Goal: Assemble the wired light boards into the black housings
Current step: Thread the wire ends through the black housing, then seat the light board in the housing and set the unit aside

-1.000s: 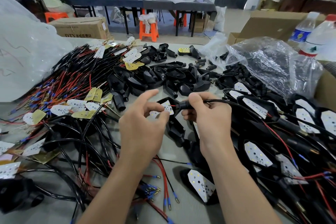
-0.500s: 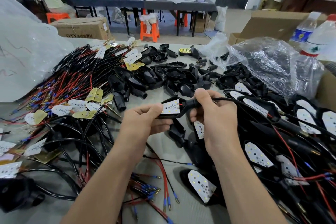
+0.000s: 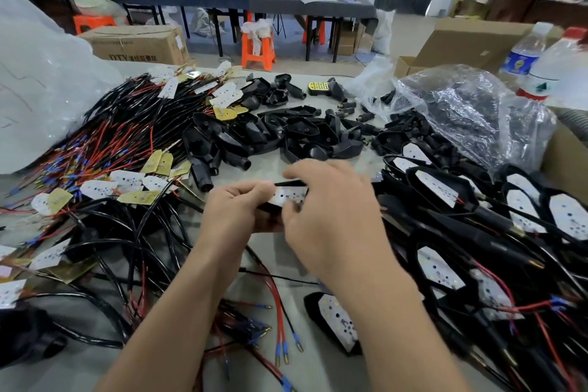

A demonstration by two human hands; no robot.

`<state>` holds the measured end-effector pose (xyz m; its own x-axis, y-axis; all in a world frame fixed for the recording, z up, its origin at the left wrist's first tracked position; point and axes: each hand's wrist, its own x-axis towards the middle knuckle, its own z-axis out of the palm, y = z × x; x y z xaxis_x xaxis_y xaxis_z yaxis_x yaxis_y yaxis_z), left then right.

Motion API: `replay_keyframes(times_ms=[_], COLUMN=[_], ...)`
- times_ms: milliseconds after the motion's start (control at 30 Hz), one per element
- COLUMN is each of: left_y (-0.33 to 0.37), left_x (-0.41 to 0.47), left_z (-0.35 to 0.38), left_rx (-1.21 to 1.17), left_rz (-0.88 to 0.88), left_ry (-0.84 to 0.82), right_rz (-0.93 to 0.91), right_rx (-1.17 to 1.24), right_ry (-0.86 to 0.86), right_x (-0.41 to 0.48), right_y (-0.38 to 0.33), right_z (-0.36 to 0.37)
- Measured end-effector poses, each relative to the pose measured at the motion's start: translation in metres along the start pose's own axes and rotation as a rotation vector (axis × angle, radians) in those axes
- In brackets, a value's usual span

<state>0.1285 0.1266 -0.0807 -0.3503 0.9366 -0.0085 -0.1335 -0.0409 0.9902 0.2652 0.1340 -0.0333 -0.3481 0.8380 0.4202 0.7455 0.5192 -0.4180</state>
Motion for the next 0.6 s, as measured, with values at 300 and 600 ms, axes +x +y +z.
replay_keyframes(times_ms=[300,600], left_y=[-0.010,-0.012], left_x=[-0.004,0.000], left_z=[0.021,-0.001], left_rx=[0.002,0.355], left_rz=[0.002,0.186], left_ry=[-0.044,0.249], right_rz=[0.308,0.074], right_rx=[-0.136,-0.062], right_ry=[-0.087,0.195], right_x=[-0.010,-0.043], right_y=[0.035,0.031], right_z=[-0.026,-0.006])
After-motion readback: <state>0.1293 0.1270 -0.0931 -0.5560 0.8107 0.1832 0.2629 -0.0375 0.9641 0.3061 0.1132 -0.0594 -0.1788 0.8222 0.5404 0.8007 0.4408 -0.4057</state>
